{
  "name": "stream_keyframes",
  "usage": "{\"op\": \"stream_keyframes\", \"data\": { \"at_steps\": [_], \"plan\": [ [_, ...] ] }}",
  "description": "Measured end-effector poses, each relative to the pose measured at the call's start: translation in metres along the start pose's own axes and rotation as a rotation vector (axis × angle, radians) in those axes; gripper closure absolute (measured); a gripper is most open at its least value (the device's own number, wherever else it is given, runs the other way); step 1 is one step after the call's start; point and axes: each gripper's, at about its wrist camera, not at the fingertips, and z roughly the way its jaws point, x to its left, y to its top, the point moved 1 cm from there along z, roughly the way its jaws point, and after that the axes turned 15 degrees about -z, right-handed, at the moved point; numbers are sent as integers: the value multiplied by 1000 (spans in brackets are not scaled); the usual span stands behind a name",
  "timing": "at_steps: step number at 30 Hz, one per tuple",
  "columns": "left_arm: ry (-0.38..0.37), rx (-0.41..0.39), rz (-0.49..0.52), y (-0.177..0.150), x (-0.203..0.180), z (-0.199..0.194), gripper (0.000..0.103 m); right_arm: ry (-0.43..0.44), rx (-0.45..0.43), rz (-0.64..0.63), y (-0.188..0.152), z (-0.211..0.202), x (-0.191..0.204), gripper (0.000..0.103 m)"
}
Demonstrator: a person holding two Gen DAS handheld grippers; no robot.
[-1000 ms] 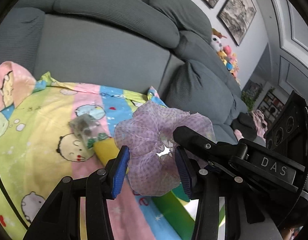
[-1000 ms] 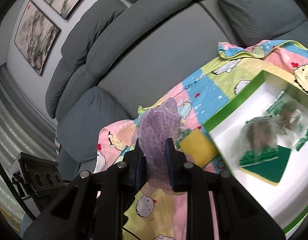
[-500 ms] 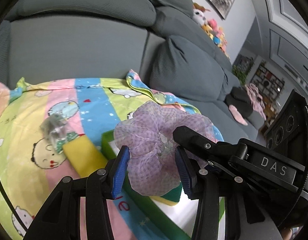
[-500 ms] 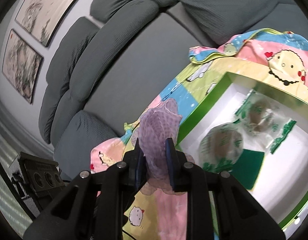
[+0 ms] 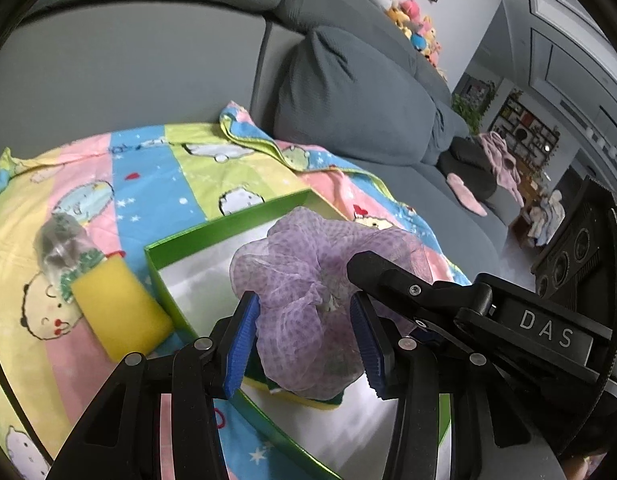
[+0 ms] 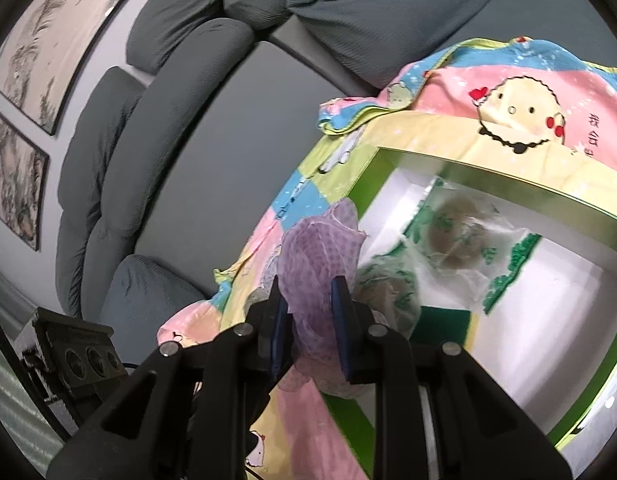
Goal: Organize objects
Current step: 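Lift the scrubber with the right gripper and carry it over the box, then open the right gripper to drop the scrubber into the box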
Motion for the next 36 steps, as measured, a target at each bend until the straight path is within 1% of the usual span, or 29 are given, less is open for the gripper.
{"op": "stream_keyframes", "data": {
  "at_steps": [5, 8, 9, 13, 18, 25, 29, 31, 34, 35, 36],
  "plan": [
    [-11, 31, -18, -2, 2, 10, 55, -56, 16, 19, -2, 3, -9, 80],
    [-23, 46, -33, -4, 3, 15, 55, -139, 33, 23, -2, 7, -15, 80],
    [-21, 55, -37, -5, 4, 17, 55, -151, 42, 25, -3, 8, -17, 80],
    [-36, 80, -51, -6, 4, 22, 55, -171, 57, 39, -5, 11, -23, 80],
    [-20, 81, -53, -8, 6, 25, 55, -214, 67, 35, -6, 11, -24, 80],
    [-1, 80, -62, -8, 10, 27, 55, -239, 79, 47, -8, 15, -26, 80],
    [8, 82, -60, -8, 11, 27, 55, -294, 99, 51, -10, 19, -29, 80],
    [3, 84, -62, -8, 11, 25, 55, -301, 111, 56, -11, 21, -31, 80],
    [11, 84, -62, -8, 11, 23, 55, -305, 102, 64, -11, 19, -31, 80],
    [11, 84, -64, -8, 11, 21, 55, -307, 97, 69, -11, 18, -31, 79],
    [7, 86, -68, -8, 12, 19, 55, -310, 92, 76, -11, 16, -32, 74]
  ]
}}
